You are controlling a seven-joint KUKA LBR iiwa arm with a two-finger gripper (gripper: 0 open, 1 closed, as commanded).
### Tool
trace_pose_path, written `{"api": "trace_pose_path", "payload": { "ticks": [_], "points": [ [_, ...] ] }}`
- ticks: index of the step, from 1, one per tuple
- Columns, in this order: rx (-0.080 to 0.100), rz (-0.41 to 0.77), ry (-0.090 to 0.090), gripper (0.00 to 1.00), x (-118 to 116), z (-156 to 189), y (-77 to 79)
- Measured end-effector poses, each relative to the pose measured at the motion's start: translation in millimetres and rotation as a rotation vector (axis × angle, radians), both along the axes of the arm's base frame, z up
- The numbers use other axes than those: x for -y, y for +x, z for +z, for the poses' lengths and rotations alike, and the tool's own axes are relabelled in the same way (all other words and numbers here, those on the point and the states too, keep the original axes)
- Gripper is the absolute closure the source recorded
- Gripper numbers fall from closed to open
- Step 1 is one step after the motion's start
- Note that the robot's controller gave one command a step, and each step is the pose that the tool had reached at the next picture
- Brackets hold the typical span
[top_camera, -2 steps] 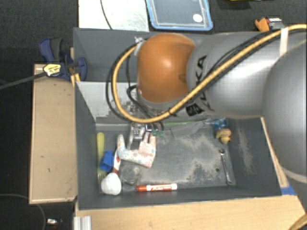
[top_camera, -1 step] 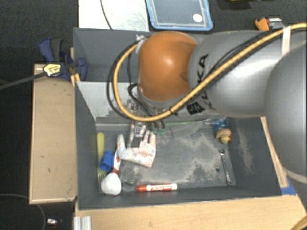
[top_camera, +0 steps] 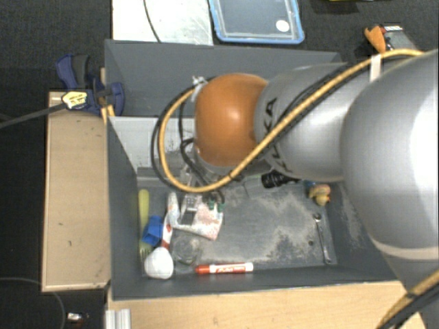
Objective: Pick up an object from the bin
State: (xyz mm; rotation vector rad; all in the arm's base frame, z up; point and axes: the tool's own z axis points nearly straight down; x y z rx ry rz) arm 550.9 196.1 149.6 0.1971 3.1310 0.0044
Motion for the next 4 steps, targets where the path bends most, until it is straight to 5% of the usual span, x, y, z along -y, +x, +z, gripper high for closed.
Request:
{"api": "trace_pose_path", "payload": {
  "ticks": [1, 2, 3, 4],
  "points": [
    [0.004, -0.1, 0.001, 0.0, 26.8, -14.7, -19.9],
    [-0.004, -0.244, 0.002, 0.0, 0.4, -33.0, -51.9],
    [0.009, 0.14, 0.003, 0.0, 22.0, -57.0, -18.6],
    [0.013, -0.351, 0.013, 1.0, -0.6, -69.8, -47.0]
  ]
}}
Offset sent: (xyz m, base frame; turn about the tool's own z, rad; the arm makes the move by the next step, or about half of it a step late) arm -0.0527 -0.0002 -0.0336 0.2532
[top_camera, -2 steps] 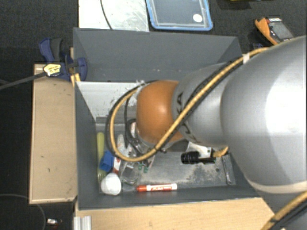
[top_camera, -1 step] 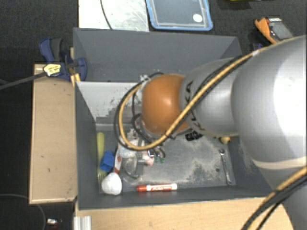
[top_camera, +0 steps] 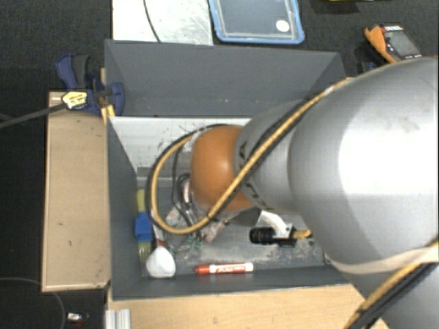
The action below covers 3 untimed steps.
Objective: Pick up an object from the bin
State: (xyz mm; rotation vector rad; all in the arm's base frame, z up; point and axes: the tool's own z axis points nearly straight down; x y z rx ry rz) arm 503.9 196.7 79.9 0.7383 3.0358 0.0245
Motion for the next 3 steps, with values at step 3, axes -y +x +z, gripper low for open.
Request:
{"api": "trace_pose_path", "payload": {
  "ticks": [3],
  "points": [
    [-0.013, -0.085, -0.002, 1.0, -5.2, 57.7, -11.8]
  ]
}}
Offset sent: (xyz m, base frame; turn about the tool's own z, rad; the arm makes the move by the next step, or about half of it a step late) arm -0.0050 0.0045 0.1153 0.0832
